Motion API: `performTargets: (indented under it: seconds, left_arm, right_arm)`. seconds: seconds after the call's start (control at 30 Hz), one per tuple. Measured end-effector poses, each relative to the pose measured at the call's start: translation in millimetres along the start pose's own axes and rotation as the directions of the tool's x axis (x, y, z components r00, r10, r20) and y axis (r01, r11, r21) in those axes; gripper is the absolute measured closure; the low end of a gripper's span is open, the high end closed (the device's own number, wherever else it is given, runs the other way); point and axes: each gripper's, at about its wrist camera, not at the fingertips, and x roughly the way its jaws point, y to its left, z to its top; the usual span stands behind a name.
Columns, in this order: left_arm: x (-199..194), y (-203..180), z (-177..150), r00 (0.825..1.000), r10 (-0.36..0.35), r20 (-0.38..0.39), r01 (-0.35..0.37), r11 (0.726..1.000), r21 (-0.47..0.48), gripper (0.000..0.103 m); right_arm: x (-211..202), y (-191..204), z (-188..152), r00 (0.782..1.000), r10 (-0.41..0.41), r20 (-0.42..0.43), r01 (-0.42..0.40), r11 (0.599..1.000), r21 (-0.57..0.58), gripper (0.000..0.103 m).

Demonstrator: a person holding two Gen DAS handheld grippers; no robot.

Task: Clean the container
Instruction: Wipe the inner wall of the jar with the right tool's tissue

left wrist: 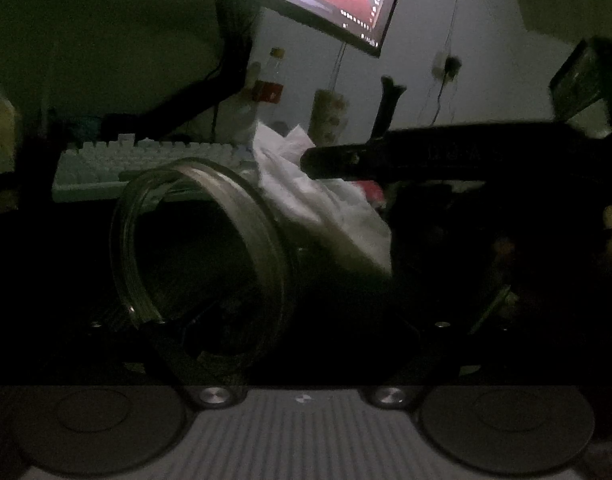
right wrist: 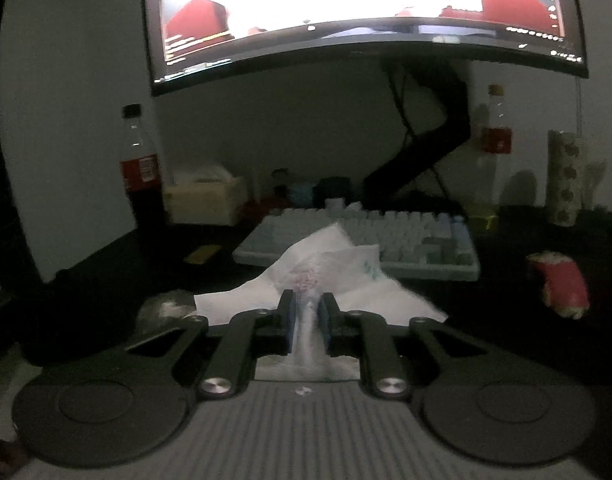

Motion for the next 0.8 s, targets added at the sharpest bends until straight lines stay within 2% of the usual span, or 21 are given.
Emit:
performTargets:
  seconds: [0.07,0.13,0.23,0.33,0.4,0.47,0.57,0.63,0.7,0.73,0.77,0.8]
  left_arm:
    - [0,-6,0,1.000,0.023,-0.012,-0.023,0.999,0.026,0.011]
    - [0,-8,-1,0.999,0.029,-0.013,-0.029,0.999,0.038,0.008]
    - [0,-6,-2,1.000,0.026,-0.010,-0.025,0.999,0.035,0.008]
    - [-1,-2,-1,1.000,0.023,-0.006,-0.022,0.999,0.026,0.008]
    - [0,-1,-1,1.000,0.026,-0.003,-0.025,0.999,0.025,0.007]
    - [1,-1,-1,1.000,0.028,0.001,-0.028,0.999,0.023,0.006]
    - [1,1,-1,0.999,0.030,0.012,-0.030,0.999,0.010,0.006]
    - [1,4,-2,0.999,0.029,0.027,-0.029,1.000,-0.009,0.006]
    - [1,9,-2,0.999,0.011,0.050,-0.009,0.999,-0.041,0.031]
    - [1,12,-2,0.998,0.000,0.062,0.004,0.998,-0.057,0.057]
    - [1,15,-1,0.997,-0.012,0.073,0.018,0.997,-0.072,0.068]
    - [1,18,-2,0.997,-0.024,0.080,0.031,0.996,-0.086,0.075]
  right_arm:
    - [-3,6,1,0.997,0.075,-0.026,-0.076,0.997,-0.014,0.085]
    - [-2,5,2,0.996,0.084,-0.037,-0.085,0.996,-0.027,0.086]
    - [3,-10,7,0.998,0.049,-0.043,-0.049,0.999,-0.005,0.085]
    - [13,-34,13,0.999,-0.010,-0.048,0.013,0.997,0.080,0.079]
    - [16,-39,15,0.999,-0.016,-0.049,0.022,0.992,0.125,0.078]
    - [15,-28,13,1.000,0.006,-0.028,-0.003,0.996,0.088,0.078]
    - [11,-8,6,0.997,0.083,0.006,-0.083,0.997,0.008,0.078]
    - [9,-4,2,0.995,0.097,0.021,-0.097,0.995,-0.005,0.078]
    - [9,-9,-1,0.994,0.100,0.036,-0.100,0.995,0.000,0.079]
    - [9,-13,-2,0.995,0.096,0.040,-0.096,0.995,0.012,0.084]
    - [9,-18,-3,0.995,0.092,0.045,-0.093,0.995,0.024,0.091]
    - [8,-22,-3,0.994,0.100,0.047,-0.101,0.994,0.035,0.092]
